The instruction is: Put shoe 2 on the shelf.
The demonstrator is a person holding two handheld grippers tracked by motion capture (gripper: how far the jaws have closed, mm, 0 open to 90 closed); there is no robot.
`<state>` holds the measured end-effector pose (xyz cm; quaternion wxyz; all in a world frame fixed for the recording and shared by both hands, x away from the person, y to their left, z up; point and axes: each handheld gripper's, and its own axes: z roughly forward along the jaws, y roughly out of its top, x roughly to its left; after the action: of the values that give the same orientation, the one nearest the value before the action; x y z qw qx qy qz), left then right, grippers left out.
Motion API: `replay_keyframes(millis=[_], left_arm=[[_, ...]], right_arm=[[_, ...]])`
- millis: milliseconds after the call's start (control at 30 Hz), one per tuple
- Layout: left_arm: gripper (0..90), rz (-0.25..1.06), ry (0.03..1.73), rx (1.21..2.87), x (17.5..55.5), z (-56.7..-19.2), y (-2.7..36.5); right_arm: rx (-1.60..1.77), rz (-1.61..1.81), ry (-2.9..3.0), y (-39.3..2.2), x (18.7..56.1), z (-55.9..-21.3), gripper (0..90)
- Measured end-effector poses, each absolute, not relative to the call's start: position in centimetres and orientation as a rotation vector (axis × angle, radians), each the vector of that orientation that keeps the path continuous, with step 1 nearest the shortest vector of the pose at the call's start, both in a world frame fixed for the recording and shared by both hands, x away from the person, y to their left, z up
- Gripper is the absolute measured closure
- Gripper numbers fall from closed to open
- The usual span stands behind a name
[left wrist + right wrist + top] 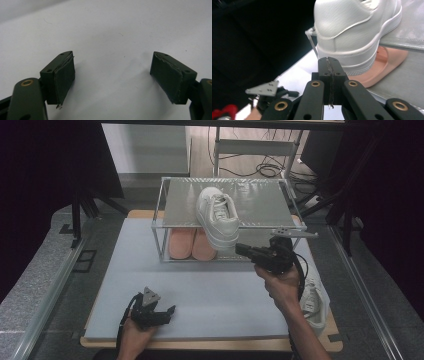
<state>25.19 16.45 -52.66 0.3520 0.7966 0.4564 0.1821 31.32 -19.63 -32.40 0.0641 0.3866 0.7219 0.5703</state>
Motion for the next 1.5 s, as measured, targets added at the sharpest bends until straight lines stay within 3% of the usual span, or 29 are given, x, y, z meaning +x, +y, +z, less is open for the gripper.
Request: replay_keyframes(millis=[300,700,1500], left_arm=[[20.0,0.472,1.182,2.060,25.2,-52.7,16.4],[20.0,0.472,1.182,2.061,25.2,-52.7,16.4],[20.0,0.472,1.182,2.058,25.2,-52.7,16.5]], right_arm=[[1.112,1.548,2.158,-17.6,31.4,-33.1,89.7],[1.112,1.582,2.173,-16.1,32.8,-33.5,89.8],[1.198,1.543,2.161,-12.5,38.6,-34.3,89.8]])
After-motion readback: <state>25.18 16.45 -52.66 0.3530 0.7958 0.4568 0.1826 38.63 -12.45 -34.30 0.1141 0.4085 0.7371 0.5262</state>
